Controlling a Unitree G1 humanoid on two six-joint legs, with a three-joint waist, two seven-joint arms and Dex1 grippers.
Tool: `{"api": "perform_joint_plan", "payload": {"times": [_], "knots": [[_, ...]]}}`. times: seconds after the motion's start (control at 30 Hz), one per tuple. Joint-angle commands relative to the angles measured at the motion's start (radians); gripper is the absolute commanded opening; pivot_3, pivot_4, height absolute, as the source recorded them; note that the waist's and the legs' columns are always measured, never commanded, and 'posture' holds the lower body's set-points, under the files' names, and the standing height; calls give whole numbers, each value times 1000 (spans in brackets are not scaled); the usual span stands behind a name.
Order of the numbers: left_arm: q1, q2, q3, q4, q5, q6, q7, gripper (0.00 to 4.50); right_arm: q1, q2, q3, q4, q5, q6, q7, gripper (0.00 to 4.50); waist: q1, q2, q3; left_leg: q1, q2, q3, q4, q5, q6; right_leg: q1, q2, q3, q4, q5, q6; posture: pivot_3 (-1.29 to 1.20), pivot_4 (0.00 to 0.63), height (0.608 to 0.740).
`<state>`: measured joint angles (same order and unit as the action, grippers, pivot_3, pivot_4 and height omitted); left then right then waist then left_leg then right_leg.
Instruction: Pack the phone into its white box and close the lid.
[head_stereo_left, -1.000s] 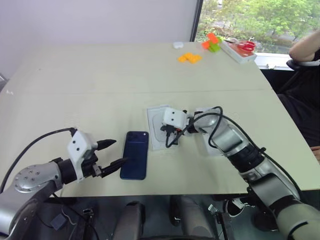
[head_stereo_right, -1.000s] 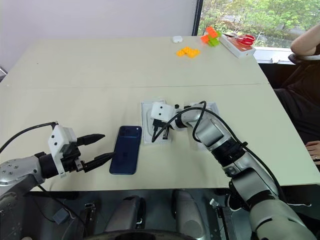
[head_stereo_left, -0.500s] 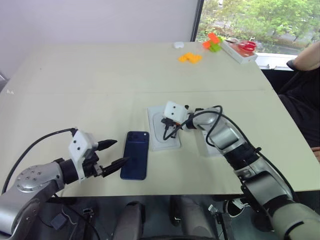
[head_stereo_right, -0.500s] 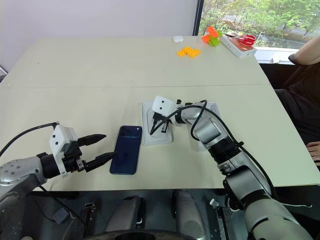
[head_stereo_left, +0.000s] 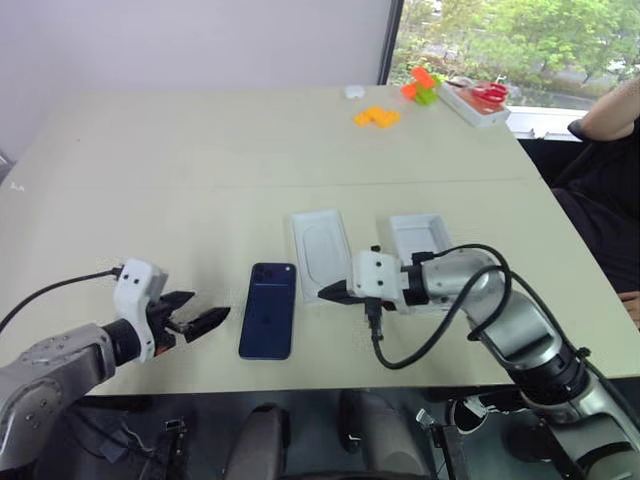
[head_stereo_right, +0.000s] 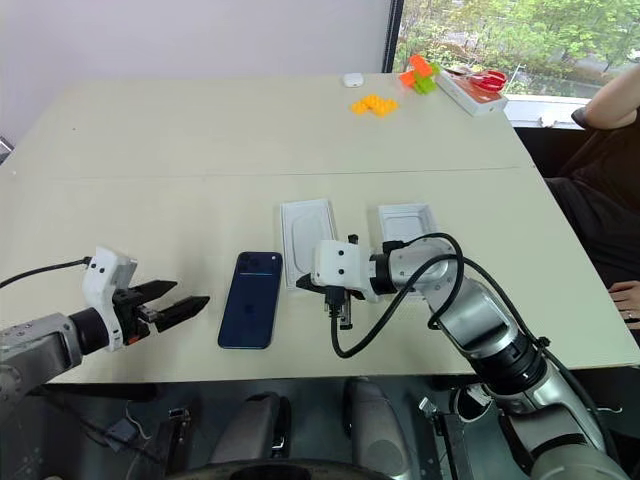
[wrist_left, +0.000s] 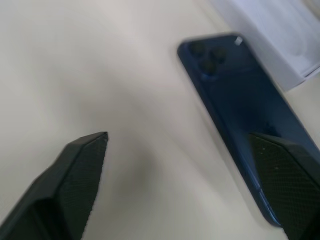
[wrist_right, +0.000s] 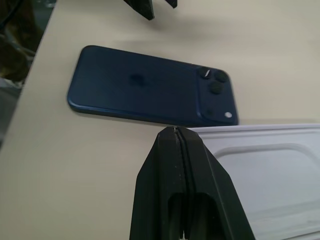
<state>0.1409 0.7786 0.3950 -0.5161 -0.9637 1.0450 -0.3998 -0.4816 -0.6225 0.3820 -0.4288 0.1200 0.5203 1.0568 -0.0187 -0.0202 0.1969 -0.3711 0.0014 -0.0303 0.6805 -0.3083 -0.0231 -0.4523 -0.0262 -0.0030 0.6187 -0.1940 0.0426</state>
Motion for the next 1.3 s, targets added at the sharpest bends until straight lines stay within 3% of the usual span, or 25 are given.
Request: {"api": "perform_joint_plan", "payload": {"times": [0.03,0.13,0.3,0.73,1.0,1.3], "knots": [[-58,4,51,52,-137,177,88,4493,-7,-27,25,-72,-4,37,8,0,2,0,0,0,0,0,0,0,0,0,0,0,0,0,0,0,150,730],[-142,11,27,152,-308,358,134,4493,-25,-14,90,-59,-42,99,-19,0,5,-1,-1,0,-1,0,0,0,0,1,0,0,0,1,2,0,150,730],[-190,-23,4,193,-478,419,245,4493,-46,17,163,-32,-90,138,-48,0,2,-1,-1,1,-1,0,0,0,0,1,-3,0,0,2,1,0,150,730],[-160,44,-178,190,-811,245,520,4493,-160,180,315,205,-198,125,-74,0,6,-1,-2,2,-3,-1,1,0,-1,4,-6,1,0,2,-4,0,150,730],[-125,86,-239,164,-912,122,581,4493,-180,225,326,257,-229,77,-73,0,1,-1,-2,14,-3,0,-3,0,-1,13,-4,1,-3,-1,-1,0,150,730],[-118,82,-270,150,-1002,11,605,4493,-184,256,324,303,-243,52,-65,0,3,-1,-2,15,-3,0,-4,0,-1,14,-4,1,-3,-1,-1,0,150,730]]}}
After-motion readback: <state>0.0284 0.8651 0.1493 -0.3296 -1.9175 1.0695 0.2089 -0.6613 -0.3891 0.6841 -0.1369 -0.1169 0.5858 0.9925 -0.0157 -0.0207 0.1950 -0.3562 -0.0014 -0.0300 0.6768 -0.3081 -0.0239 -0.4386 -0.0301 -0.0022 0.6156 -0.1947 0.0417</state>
